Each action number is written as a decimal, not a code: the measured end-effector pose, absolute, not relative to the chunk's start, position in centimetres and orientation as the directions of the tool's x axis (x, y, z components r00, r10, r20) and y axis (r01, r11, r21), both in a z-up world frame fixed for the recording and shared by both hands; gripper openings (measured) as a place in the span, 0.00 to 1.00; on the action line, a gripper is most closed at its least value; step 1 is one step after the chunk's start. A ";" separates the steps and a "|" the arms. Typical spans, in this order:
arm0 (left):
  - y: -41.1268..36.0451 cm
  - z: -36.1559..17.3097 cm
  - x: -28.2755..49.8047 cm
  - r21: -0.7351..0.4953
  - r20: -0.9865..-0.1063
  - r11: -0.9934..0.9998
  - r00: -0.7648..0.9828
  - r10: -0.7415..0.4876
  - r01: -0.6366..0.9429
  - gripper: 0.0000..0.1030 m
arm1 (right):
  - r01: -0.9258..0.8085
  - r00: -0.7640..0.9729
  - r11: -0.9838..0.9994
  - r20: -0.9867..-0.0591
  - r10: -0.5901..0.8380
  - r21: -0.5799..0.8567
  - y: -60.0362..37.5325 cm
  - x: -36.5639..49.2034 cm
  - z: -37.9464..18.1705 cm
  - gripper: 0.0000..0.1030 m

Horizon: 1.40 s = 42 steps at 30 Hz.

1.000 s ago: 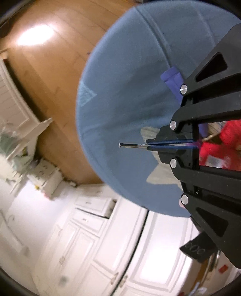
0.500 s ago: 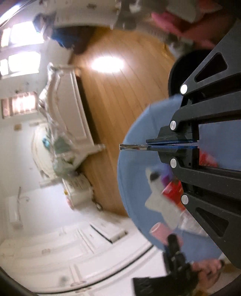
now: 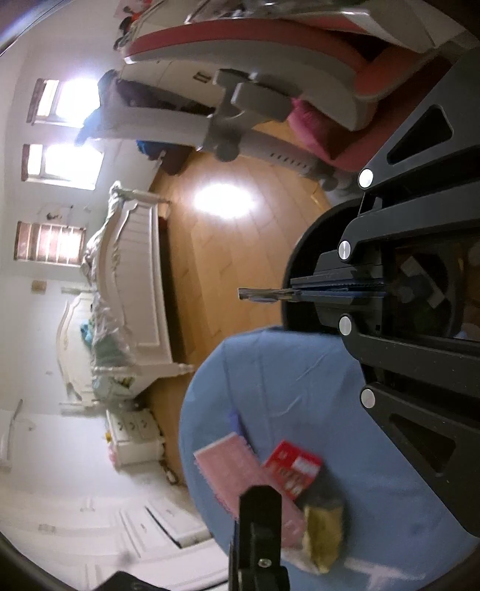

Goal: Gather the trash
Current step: 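Carry the pink roller and black packet in both grippers over the bin, then open both grippers to drop the roller and packet into the bin, then grasp the white paper packet with the left gripper while the right grasps the tan wrapper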

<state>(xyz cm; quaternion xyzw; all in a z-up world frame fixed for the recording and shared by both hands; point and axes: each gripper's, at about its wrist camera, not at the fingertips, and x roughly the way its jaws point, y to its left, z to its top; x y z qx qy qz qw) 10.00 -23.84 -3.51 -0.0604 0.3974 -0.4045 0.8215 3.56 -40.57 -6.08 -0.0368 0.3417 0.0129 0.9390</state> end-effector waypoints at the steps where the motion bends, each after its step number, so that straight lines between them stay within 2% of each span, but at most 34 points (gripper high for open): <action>1: -24.4 -3.7 10.1 -0.422 -0.609 0.664 0.349 -0.712 0.617 0.28 | -0.045 0.765 0.997 -0.645 -0.003 -0.057 -40.9 3.6 -6.5 0.03; 12: -29.6 -6.4 12.4 -0.451 -0.657 0.628 0.241 -0.715 0.634 0.28 | -0.013 0.731 1.000 -0.682 -0.007 -0.024 -45.1 4.2 -11.6 0.03; 20: -32.1 -9.2 14.7 -0.481 -0.695 0.629 0.172 -0.698 0.611 0.28 | 0.006 0.698 0.996 -0.713 0.061 0.091 -47.7 5.2 -15.0 0.03; 35: -33.5 -11.4 16.1 -0.462 -0.737 0.666 0.165 -0.656 0.585 0.30 | 0.019 0.673 0.982 -0.729 0.125 0.186 -47.7 5.8 -17.0 0.03; 36: -33.7 -11.4 16.2 -0.450 -0.745 0.674 0.169 -0.645 0.586 0.34 | 0.021 0.672 0.982 -0.730 0.125 0.187 -47.7 5.8 -16.9 0.03; 38: -33.8 -11.3 16.1 -0.411 -0.762 0.698 0.199 -0.616 0.587 0.59 | 0.022 0.665 0.983 -0.737 0.122 0.183 -47.5 5.9 -16.9 0.03; 39: -33.6 -11.0 15.9 -0.397 -0.759 0.703 0.219 -0.613 0.591 0.70 | 0.021 0.662 0.984 -0.740 0.120 0.179 -47.5 5.9 -16.9 0.10; 40: -33.5 -10.6 15.6 -0.390 -0.750 0.700 0.234 -0.618 0.598 0.78 | 0.019 0.662 0.984 -0.740 0.121 0.177 -47.4 5.8 -16.9 0.17; 42: -33.1 -9.8 15.0 -0.360 -0.746 0.711 0.270 -0.608 0.604 0.81 | 0.023 0.671 0.983 -0.731 0.121 0.184 -47.7 5.6 -16.6 0.48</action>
